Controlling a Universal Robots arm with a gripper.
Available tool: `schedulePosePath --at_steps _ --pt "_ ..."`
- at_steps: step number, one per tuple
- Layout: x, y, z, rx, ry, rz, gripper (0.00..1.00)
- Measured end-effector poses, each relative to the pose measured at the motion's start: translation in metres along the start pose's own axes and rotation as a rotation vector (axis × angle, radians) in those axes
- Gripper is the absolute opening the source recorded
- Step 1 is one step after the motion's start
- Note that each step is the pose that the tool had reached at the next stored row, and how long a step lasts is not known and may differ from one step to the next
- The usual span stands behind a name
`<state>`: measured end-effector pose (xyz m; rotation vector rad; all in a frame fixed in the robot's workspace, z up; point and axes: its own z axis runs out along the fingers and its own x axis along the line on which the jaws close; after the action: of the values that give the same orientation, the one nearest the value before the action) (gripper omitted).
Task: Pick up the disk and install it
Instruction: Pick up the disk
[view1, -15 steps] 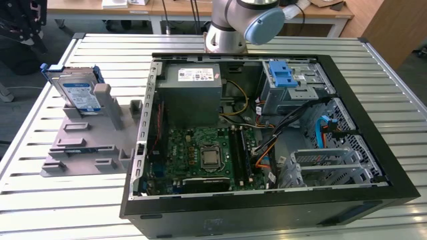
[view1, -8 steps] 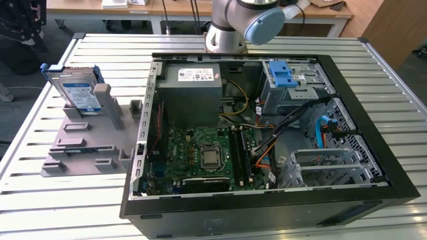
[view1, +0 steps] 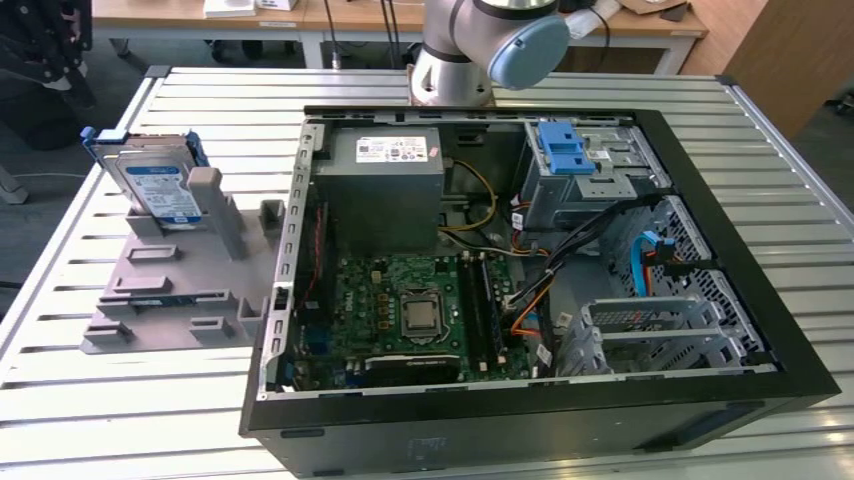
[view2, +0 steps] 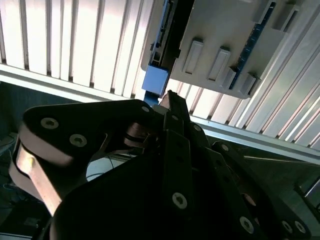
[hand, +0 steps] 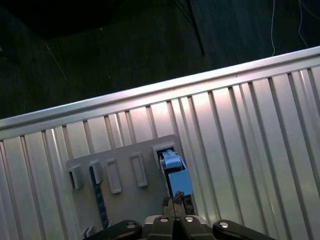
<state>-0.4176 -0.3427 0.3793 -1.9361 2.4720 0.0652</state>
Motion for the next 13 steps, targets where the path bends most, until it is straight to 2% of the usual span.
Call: schedulePosePath --at_steps 7,9,10,11,12,13 --pt "0.0 0.0 0.0001 0.0015 -0.0003 -0.009 0.11" --pt "0.0 0.0 0.0001 0.0015 -0.0003 -0.009 0.23" --pt "0.0 0.0 0.0001 0.0015 -0.0003 -0.009 0.23" --pt "0.0 0.0 0.0001 0.0016 -0.0003 -0.008 0.35" --pt "0.0 0.0 0.0001 0.0016 -0.0004 -0.009 0.35" --pt "0.0 0.0 0.0001 0.0016 -0.0004 -0.009 0.41"
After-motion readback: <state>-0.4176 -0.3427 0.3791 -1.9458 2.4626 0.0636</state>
